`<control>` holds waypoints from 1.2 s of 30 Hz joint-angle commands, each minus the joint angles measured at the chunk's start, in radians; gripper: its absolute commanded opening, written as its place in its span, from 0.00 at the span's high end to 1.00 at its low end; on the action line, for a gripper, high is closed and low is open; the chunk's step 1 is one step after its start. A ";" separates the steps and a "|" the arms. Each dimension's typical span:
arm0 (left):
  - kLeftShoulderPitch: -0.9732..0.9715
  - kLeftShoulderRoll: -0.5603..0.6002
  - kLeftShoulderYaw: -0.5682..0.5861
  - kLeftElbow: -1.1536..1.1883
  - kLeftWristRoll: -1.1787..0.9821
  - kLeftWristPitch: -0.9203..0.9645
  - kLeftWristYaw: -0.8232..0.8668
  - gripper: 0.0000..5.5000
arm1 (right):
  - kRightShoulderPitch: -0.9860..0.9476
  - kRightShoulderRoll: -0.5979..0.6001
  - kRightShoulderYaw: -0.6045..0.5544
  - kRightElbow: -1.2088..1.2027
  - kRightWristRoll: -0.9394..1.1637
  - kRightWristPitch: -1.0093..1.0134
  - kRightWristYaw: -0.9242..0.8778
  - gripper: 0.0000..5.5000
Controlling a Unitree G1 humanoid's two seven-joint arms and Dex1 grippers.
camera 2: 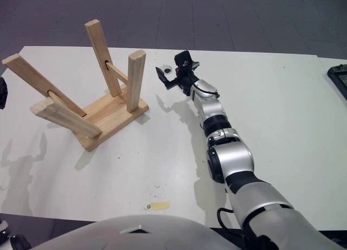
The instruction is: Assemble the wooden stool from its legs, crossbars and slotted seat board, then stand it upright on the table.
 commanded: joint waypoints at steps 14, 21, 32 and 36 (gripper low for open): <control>-0.397 0.037 -0.399 0.373 0.241 -0.126 -0.106 0.02 | 0.185 0.042 0.153 -0.474 -0.023 0.135 0.236 0.02; -0.392 -0.020 -0.439 0.357 0.252 -0.168 -0.105 0.02 | 0.295 0.007 0.206 -0.786 -0.009 0.343 0.247 0.02; -0.438 -0.086 -0.333 0.199 0.170 -0.161 -0.021 0.02 | 0.382 -0.044 0.187 -0.989 -0.012 0.502 0.171 0.02; -0.454 -0.106 -0.304 0.148 0.132 -0.138 0.019 0.02 | 0.379 -0.069 0.095 -1.006 -0.007 0.524 0.079 0.02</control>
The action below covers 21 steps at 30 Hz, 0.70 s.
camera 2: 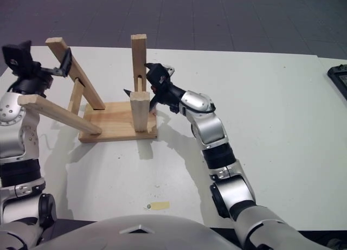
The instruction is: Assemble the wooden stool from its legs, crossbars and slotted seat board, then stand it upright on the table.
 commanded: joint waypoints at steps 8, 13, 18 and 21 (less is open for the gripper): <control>0.163 0.126 0.269 -0.117 -0.213 0.154 -0.109 0.02 | 0.036 -0.160 -0.271 -0.152 0.210 0.085 0.026 0.02; 0.418 0.285 0.473 -0.151 -0.394 0.235 -0.461 0.02 | 0.147 -0.351 -0.392 -0.342 0.524 0.202 0.314 0.02; 0.671 0.314 0.597 -0.174 -0.513 0.289 -0.739 0.02 | 0.232 -0.497 -0.375 -0.391 0.623 0.266 0.477 0.02; 0.687 0.311 0.574 -0.212 -0.570 0.300 -0.786 0.02 | 0.246 -0.507 -0.295 -0.405 0.610 0.260 0.513 0.02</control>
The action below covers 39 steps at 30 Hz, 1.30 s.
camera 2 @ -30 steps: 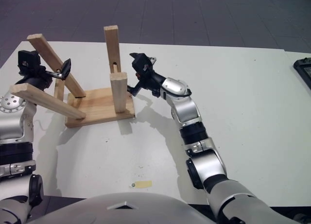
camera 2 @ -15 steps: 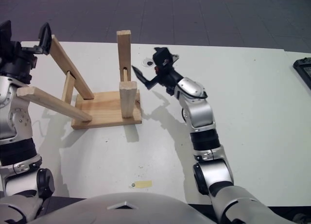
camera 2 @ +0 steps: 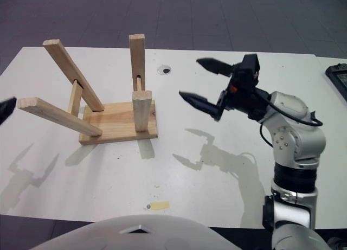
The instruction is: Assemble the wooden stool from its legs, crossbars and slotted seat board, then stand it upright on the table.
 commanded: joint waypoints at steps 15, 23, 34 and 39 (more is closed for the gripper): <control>-0.169 -0.039 -0.372 -0.103 0.006 0.005 0.116 0.05 | -0.099 0.150 0.290 0.091 -0.080 -0.087 -0.017 0.31; -0.097 -0.066 -0.314 -0.131 -0.047 -0.005 0.112 0.32 | -0.126 0.192 0.296 0.142 -0.101 -0.113 -0.054 0.59; -0.145 -0.056 -0.375 -0.129 -0.057 0.011 0.107 0.61 | -0.133 0.193 0.306 0.130 -0.100 -0.088 -0.074 0.75; -0.222 0.015 -0.440 -0.194 -0.111 0.098 0.096 0.62 | -0.141 0.169 0.288 0.011 -0.036 0.046 -0.138 0.75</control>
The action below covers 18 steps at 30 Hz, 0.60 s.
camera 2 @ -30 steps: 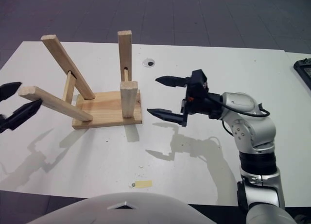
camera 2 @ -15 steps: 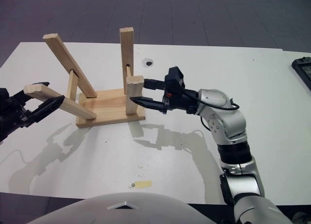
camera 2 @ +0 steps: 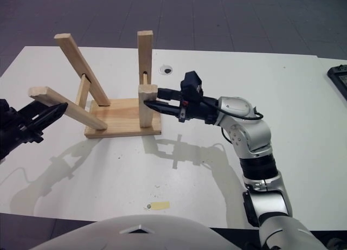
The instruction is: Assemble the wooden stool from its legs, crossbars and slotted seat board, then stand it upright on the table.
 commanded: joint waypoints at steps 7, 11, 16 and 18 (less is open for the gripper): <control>-0.296 0.170 -0.205 -0.068 -0.165 0.279 -0.053 0.63 | -0.123 -0.001 -0.134 -0.221 0.371 0.505 -0.315 0.76; -0.483 0.189 -0.323 0.065 -0.121 0.453 0.008 0.64 | -0.240 0.067 -0.223 -0.139 0.597 0.684 -0.530 0.76; -0.776 0.047 -0.423 0.295 -0.094 0.643 0.126 0.64 | -0.393 0.214 -0.321 0.134 0.672 0.734 -0.866 0.76; -0.885 -0.038 -0.434 0.418 -0.084 0.724 0.182 0.64 | -0.445 0.268 -0.356 0.284 0.621 0.737 -1.003 0.76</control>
